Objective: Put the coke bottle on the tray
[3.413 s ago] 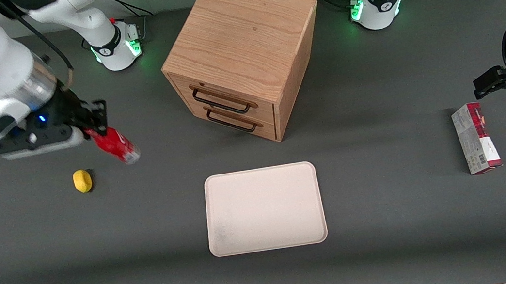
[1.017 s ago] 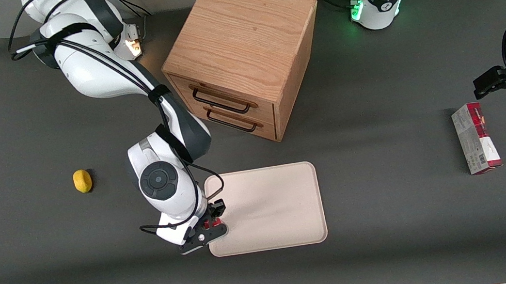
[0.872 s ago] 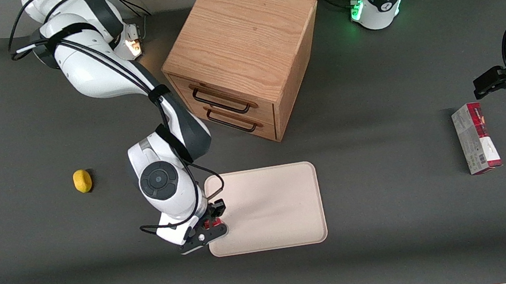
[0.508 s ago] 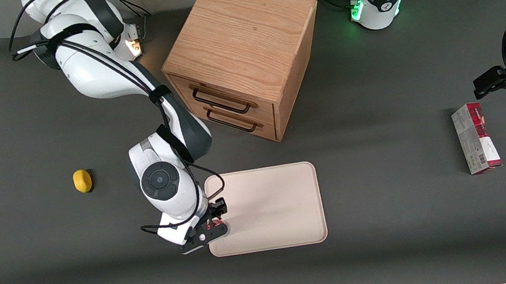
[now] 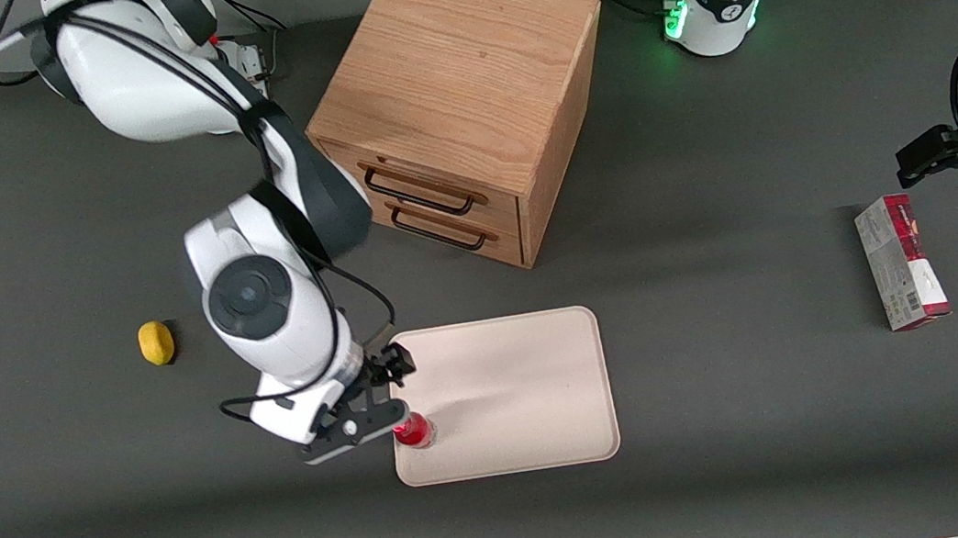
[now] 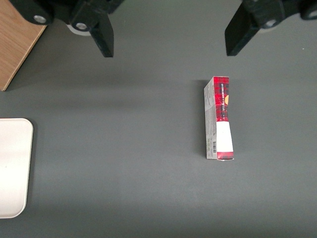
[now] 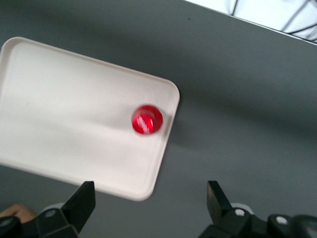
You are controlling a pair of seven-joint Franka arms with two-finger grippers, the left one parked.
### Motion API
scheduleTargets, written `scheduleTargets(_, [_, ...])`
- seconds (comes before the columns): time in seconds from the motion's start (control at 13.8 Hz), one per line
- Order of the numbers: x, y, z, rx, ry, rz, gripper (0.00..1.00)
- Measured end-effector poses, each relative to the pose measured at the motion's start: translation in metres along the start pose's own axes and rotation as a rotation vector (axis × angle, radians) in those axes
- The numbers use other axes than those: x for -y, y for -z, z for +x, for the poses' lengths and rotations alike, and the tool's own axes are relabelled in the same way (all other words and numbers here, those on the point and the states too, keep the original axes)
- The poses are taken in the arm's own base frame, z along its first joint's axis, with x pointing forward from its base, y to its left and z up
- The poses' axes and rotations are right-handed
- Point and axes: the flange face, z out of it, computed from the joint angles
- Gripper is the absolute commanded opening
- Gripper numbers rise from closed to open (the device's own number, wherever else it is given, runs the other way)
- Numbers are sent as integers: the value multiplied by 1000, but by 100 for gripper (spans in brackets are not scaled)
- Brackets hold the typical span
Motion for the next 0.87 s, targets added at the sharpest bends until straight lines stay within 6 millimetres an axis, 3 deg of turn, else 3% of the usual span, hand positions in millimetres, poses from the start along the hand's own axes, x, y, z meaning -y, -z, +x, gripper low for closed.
scheduleTargets(0.22, [-13, 69, -24, 26, -11, -8, 100])
scheduleTargets(0.44, [-27, 117, -48, 62, -26, -20, 100])
scheduleTargets(0.58, [-48, 145, -60, 64, -55, -28, 100])
scheduleTargets(0.73, [-90, 162, -71, 64, -114, -25, 100])
scheduleTargets(0.87, [-153, 169, -87, 52, -209, 29, 100])
